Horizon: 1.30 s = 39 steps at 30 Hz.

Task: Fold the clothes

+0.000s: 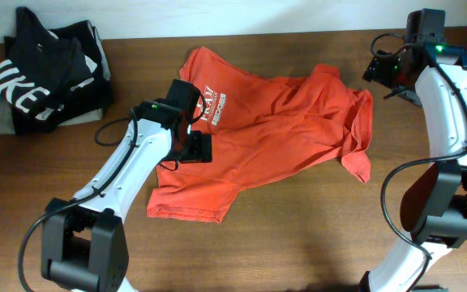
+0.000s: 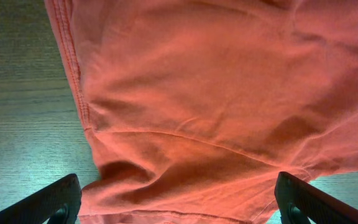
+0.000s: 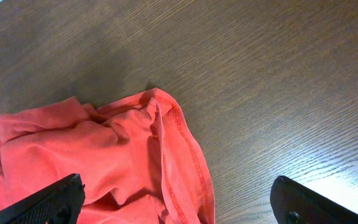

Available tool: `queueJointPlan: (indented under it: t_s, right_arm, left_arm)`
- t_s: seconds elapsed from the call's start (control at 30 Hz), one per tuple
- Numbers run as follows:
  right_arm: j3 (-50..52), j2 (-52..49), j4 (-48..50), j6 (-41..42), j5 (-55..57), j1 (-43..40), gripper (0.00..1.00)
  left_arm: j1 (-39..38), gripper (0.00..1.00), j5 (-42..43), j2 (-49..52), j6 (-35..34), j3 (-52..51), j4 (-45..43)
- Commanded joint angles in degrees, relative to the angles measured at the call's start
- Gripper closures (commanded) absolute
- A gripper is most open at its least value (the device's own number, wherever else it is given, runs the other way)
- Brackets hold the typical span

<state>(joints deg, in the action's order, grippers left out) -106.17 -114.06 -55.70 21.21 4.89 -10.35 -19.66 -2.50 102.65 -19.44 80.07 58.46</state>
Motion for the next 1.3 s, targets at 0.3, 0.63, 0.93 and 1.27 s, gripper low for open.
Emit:
queueJointPlan:
  t_s: [0.3,0.63,0.93,1.27]
  right_arm:
    - [0.2,0.3,-16.8,-6.4,-8.9,0.2,0.01]
    - [17.3,0.2,-4.5,-7.8,-12.8,1.7,0.01]
    - [25.4,0.2,7.4,-10.3,-11.5,3.0,0.3]
    - [25.4,0.1,7.6,-8.5,-6.5,2.8,0.93]
  left_arm:
    - [-0.2,0.01,0.2,1.5,0.7,-0.5,0.0]
    - [-0.2,0.01,0.2,1.5,0.7,-1.6,-1.5]
    - [-0.2,0.01,0.2,1.5,0.7,-5.0,-4.0]
    - [-0.2,0.01,0.2,1.5,0.7,-5.0,-5.1]
